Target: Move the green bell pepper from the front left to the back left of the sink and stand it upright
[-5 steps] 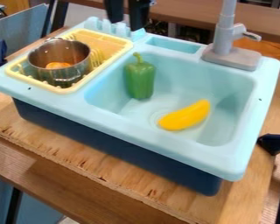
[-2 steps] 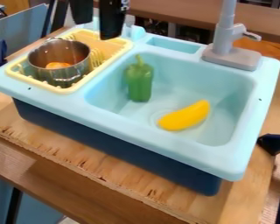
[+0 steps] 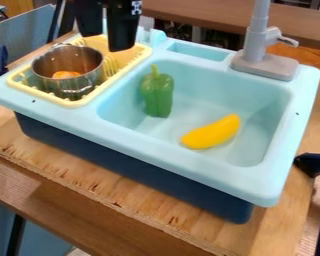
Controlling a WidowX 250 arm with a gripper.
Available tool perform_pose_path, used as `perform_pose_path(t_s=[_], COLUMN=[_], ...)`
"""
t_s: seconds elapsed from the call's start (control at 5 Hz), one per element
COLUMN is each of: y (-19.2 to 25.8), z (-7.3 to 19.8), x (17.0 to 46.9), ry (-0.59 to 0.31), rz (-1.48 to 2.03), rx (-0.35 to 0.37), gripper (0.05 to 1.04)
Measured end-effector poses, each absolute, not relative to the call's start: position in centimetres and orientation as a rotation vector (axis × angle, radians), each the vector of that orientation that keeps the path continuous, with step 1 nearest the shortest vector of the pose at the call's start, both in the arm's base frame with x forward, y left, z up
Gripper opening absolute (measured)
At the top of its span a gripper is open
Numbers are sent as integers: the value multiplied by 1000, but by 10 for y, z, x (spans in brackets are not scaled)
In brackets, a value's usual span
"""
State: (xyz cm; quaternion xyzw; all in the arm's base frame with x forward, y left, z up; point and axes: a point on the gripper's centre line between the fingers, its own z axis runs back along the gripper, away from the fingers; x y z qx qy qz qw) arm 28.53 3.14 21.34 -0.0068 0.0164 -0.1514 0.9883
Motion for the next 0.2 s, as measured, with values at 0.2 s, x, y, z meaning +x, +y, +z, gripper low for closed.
perform_pose_path(t_s=[0.2], y=[32], z=[213], x=[285], ry=[33], rz=[-305], rx=[-12], gripper=[1001])
